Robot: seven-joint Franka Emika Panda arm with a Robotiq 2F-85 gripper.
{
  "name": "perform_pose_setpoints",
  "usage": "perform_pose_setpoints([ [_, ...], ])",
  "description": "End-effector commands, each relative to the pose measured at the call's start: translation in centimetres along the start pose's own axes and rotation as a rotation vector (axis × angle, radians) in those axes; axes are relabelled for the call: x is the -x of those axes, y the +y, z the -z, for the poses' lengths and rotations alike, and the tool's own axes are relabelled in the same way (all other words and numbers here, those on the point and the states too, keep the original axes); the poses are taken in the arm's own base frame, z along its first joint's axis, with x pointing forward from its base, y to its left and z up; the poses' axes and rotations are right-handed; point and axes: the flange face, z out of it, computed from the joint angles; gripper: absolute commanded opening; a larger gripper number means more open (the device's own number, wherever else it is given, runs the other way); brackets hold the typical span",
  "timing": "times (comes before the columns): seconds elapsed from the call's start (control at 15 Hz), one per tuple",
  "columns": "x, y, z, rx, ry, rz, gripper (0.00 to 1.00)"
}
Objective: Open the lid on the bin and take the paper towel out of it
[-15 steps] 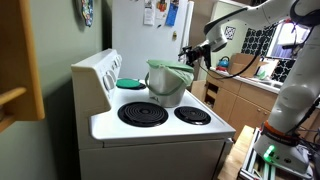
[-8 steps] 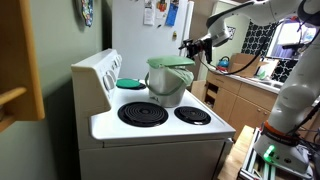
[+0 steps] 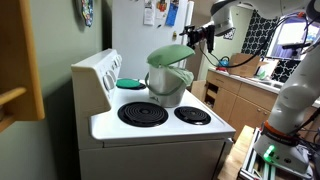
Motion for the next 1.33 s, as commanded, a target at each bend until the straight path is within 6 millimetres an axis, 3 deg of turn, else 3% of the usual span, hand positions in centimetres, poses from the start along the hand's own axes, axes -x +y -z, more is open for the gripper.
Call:
perform_pose_setpoints([
  [0.0, 0.2, -1.5, -1.1, 0.002, -0.049, -0.019, 1.00],
  [0.4, -0.5, -4.9, -1.5, -0.022, -0.047, 0.051, 1.00],
  [0.67, -1.0, -7.2, -1.3, -0.126, 0.001, 0.099, 1.00],
  [1.27, -0.8, -8.9, -2.6, -0.210, -0.003, 0.149, 1.00],
])
